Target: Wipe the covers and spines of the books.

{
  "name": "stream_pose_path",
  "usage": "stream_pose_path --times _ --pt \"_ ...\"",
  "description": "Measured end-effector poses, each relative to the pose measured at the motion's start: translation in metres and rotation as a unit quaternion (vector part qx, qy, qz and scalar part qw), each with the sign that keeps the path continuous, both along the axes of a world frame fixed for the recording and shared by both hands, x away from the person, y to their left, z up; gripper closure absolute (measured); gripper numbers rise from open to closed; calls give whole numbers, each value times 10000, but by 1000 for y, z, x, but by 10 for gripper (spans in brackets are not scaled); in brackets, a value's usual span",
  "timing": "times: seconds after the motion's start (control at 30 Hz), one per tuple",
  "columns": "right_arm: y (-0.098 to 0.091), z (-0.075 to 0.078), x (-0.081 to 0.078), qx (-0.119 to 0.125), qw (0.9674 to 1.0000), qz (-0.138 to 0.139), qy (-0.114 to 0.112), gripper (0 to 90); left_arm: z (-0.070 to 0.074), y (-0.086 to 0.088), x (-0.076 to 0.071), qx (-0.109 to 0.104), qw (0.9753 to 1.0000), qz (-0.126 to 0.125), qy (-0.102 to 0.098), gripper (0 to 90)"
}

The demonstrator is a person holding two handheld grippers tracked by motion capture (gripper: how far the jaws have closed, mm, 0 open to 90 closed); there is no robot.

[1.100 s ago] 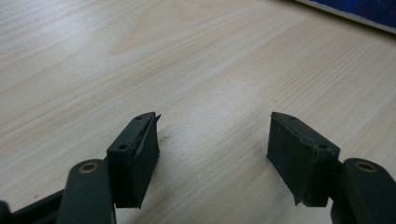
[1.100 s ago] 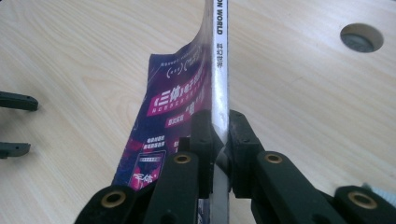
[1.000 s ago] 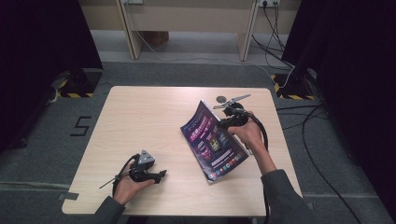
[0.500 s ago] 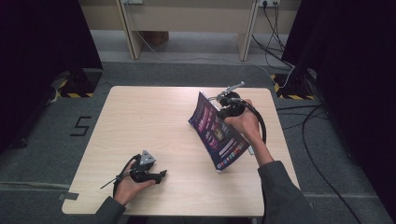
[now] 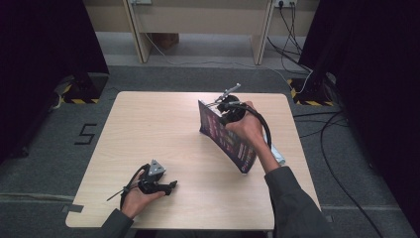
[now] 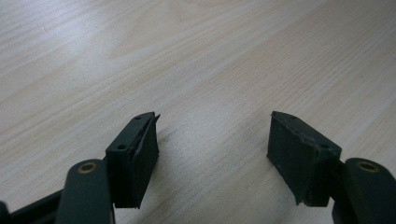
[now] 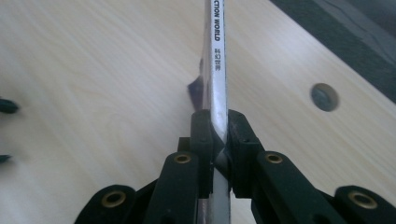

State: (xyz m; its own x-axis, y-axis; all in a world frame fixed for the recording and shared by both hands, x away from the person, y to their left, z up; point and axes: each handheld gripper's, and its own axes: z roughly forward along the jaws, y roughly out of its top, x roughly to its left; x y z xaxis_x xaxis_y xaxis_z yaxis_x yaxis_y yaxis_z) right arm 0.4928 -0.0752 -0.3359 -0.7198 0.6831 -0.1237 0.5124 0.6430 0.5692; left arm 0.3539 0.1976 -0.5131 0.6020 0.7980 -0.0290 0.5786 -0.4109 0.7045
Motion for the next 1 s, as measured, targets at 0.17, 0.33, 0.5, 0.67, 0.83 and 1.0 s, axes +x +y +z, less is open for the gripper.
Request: stream_pose_path --times 0.17,0.33,0.5,0.67,0.83,1.0 --pt "14 -1 -9 69 9993 331 177 833 0 0 0 8 10000 4 9 325" --pt "18 -2 -18 154 9980 488 384 833 0 0 0 -22 10000 25 15 328" --pt "22 -5 -24 288 9964 595 540 833 0 1 0 -28 10000 34 13 330" --pt "28 -21 -32 460 9922 809 827 833 0 1 0 -32 10000 46 20 330" --pt "32 -40 -38 516 9894 907 1013 833 0 4 2 -60 9999 101 38 331" --pt "34 -56 -43 608 9868 994 1123 833 1 9 4 -172 9995 245 83 332"
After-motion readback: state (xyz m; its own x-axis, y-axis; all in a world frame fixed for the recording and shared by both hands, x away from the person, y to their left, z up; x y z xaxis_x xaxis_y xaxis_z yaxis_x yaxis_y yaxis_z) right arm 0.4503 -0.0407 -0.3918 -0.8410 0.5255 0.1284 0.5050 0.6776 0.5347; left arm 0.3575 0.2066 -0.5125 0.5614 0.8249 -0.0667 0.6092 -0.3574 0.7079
